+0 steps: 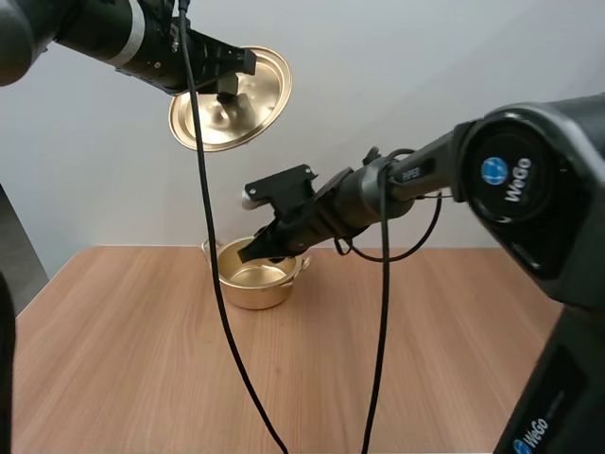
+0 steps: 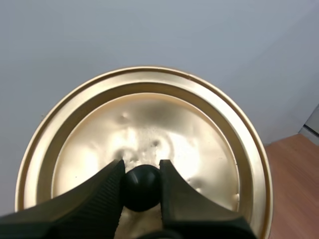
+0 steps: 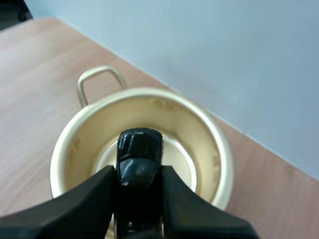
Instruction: Open the pot, put the car inside, and close it
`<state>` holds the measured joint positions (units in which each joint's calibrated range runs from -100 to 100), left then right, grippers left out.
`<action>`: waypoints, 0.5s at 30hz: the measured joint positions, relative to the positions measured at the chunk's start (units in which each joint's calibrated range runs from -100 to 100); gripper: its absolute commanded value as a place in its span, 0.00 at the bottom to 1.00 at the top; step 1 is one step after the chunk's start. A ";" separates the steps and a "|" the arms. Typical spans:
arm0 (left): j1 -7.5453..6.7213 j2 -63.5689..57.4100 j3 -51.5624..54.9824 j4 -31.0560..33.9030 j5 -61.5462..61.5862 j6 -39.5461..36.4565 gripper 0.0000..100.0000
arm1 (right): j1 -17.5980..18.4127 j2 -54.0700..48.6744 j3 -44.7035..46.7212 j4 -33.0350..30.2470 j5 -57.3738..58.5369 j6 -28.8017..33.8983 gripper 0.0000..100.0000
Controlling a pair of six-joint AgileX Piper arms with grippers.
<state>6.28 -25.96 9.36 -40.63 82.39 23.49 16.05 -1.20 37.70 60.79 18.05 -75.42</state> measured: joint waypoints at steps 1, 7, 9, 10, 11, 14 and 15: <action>0.00 0.00 0.00 -0.12 0.44 0.26 0.00 | 0.20 1.77 -0.25 0.15 -0.57 -1.55 0.36; 0.00 0.00 0.00 -0.68 0.61 0.91 0.00 | 0.24 6.75 -2.16 0.54 -0.76 -7.34 0.54; 0.00 0.00 0.00 -0.68 0.61 1.54 0.00 | 0.24 6.02 -2.26 0.92 -1.32 -7.20 0.00; 0.00 0.00 0.00 -0.68 0.61 2.00 0.00 | 0.16 4.97 -2.26 1.38 -1.54 -6.85 0.00; 0.00 0.00 0.15 -0.68 0.61 2.00 0.00 | -0.10 3.54 -2.26 2.13 -1.54 -6.61 0.00; 0.00 0.48 0.92 -0.68 0.06 2.98 0.00 | -1.24 -2.35 -1.50 3.30 -1.54 -5.26 0.00; 0.00 0.72 1.42 -0.68 0.06 3.67 0.00 | -1.96 -4.40 -0.81 3.06 -1.92 -4.83 0.00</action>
<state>6.28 -25.24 10.78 -41.31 82.45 27.17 14.09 -5.60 36.88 63.86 16.13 -80.24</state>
